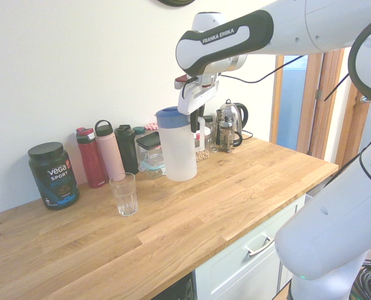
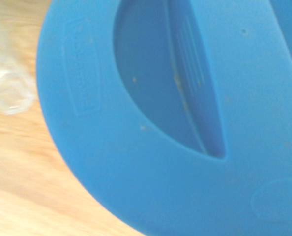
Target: Pour me some water
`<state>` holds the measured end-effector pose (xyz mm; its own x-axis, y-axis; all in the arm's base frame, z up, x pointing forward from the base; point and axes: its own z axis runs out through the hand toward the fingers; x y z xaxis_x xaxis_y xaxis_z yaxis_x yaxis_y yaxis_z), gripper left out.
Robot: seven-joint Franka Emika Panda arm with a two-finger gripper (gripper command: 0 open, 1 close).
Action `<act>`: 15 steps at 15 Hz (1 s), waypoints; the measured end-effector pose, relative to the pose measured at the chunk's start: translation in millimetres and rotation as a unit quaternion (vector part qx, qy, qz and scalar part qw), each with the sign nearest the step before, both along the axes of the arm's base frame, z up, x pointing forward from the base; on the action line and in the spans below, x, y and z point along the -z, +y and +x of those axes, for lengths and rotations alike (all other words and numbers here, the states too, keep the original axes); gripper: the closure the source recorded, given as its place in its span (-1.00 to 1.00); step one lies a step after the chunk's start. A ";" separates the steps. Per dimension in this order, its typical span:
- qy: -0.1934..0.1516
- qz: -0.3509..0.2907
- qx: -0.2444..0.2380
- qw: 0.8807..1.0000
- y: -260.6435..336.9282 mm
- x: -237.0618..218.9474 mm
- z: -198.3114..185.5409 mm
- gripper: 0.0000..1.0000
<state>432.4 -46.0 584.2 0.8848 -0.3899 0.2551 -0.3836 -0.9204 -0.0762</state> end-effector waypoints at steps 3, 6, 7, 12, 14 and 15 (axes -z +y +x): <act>0.011 -0.014 -0.037 0.999 40.7 8.9 8.3 1.00; 0.021 -0.027 -0.064 0.997 78.9 17.3 14.3 1.00; 0.025 -0.035 -0.075 0.996 88.6 19.5 15.9 1.00; 0.077 -0.111 -0.156 0.978 113.4 16.1 32.1 1.00; 0.093 -0.138 -0.182 0.969 133.2 13.8 42.0 1.00; 0.101 -0.153 -0.194 0.964 144.3 13.6 45.1 1.00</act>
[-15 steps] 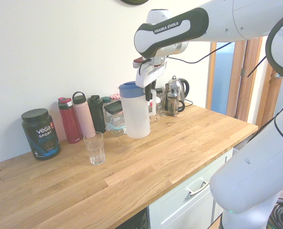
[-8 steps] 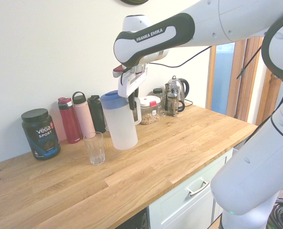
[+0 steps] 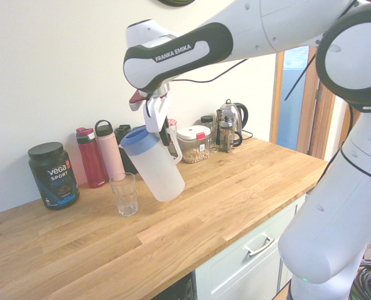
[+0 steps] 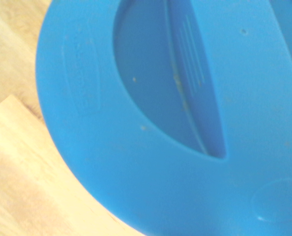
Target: Pour me some water
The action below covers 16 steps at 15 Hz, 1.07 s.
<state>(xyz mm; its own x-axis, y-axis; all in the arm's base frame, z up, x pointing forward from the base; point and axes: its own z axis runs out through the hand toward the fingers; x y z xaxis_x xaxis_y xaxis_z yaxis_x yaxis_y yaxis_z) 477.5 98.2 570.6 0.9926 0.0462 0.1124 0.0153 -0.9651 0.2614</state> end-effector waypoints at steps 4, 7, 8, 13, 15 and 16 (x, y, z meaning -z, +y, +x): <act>0.030 -0.086 -0.038 0.995 29.6 1.2 9.3 1.00; 0.043 -0.128 -0.045 0.990 32.1 5.8 18.8 1.00; 0.045 -0.136 -0.047 0.989 32.3 7.8 21.0 1.00; 0.065 -0.162 -0.055 0.983 34.5 27.9 29.5 1.00; 0.071 -0.175 -0.059 0.980 37.2 34.2 30.9 1.00; 0.073 -0.184 -0.062 0.978 38.3 35.9 31.0 1.00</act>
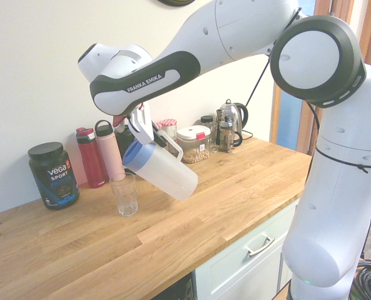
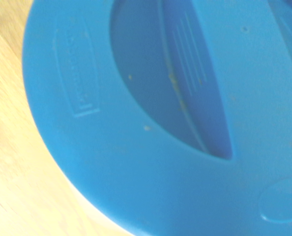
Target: Pour me some water
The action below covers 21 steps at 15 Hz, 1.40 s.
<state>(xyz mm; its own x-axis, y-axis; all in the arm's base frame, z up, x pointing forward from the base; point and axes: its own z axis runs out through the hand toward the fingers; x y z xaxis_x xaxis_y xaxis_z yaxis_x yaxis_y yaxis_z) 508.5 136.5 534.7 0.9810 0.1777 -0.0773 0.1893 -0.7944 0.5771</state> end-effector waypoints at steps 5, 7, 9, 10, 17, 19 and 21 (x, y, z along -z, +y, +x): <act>0.004 -0.023 -0.010 1.000 6.2 3.7 -0.5 1.00; 0.005 -0.027 -0.012 1.000 9.5 8.1 1.2 1.00; 0.005 -0.028 -0.011 1.000 13.1 12.8 3.4 1.00; 0.003 -0.027 -0.010 1.000 14.5 13.2 4.5 1.00; -0.023 0.006 0.010 1.000 9.0 -3.0 9.2 1.00; -0.046 0.054 0.031 0.997 -5.0 -16.3 11.9 1.00; -0.067 0.106 0.063 0.990 -30.0 -34.3 12.2 1.00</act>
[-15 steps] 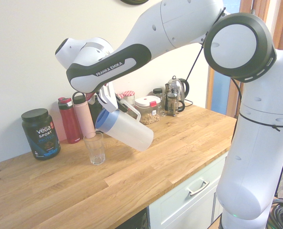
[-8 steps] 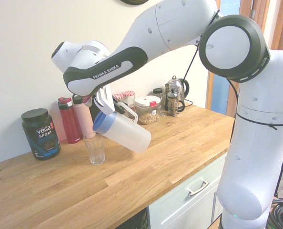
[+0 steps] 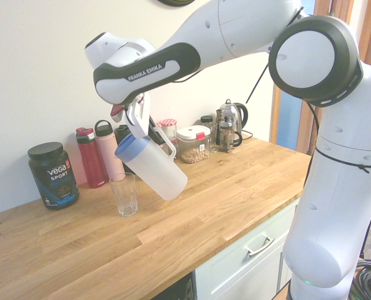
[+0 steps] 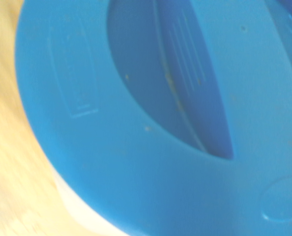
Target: Pour me some water
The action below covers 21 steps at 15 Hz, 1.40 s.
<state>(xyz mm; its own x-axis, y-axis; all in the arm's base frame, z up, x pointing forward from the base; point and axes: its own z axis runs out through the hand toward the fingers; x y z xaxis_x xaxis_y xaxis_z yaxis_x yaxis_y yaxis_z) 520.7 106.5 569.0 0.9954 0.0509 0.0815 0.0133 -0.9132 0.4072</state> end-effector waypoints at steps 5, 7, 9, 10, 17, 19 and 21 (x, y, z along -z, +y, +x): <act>-0.076 0.096 0.096 0.988 -95.3 -36.5 -26.5 1.00; -0.089 0.115 0.151 0.978 -132.6 -38.6 -38.3 1.00; -0.099 0.129 0.207 0.965 -175.9 -31.8 -50.5 1.00; -0.105 0.134 0.236 0.957 -199.4 -27.6 -59.0 1.00; -0.191 0.163 0.397 0.883 -283.3 8.8 -92.0 1.00; -0.226 0.167 0.430 0.858 -292.8 19.7 -93.9 1.00; -0.269 0.168 0.445 0.838 -290.1 25.8 -93.9 1.00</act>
